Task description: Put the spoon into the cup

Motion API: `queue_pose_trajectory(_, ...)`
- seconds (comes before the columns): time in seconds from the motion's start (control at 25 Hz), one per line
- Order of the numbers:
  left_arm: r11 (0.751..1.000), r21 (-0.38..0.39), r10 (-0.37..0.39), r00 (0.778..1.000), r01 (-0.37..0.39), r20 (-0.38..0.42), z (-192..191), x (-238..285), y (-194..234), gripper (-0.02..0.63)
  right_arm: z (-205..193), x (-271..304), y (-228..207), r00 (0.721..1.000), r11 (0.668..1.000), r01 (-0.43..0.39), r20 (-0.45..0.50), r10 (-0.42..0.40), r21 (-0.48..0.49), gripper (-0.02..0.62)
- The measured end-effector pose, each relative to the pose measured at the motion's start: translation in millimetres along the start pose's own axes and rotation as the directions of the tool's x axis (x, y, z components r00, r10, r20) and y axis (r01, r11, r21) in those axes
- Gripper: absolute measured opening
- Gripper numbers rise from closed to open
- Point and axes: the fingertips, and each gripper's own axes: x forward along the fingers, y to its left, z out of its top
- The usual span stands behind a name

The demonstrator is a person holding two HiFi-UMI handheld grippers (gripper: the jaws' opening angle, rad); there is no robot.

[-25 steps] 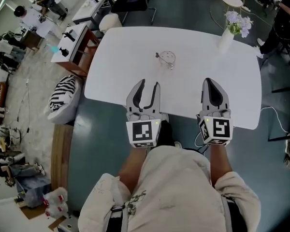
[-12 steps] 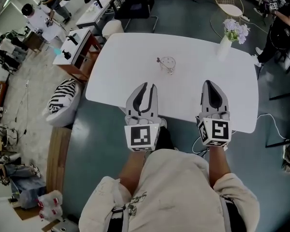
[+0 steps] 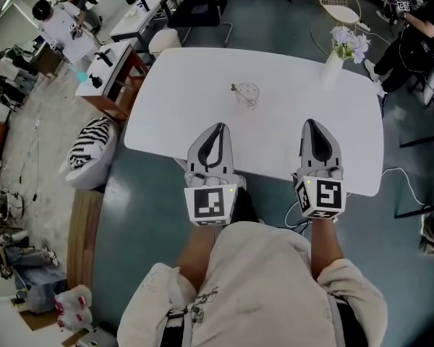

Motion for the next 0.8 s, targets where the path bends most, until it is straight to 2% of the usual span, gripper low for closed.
queue_pose_trajectory(0.8,1.000,-0.010,0.005,1.000,-0.005,-0.015,-10.0,7.7,-5.4,0.011,-7.4,3.2,-3.9,1.000,1.000,-0.011,-0.018,0.010,-0.021,-0.012)
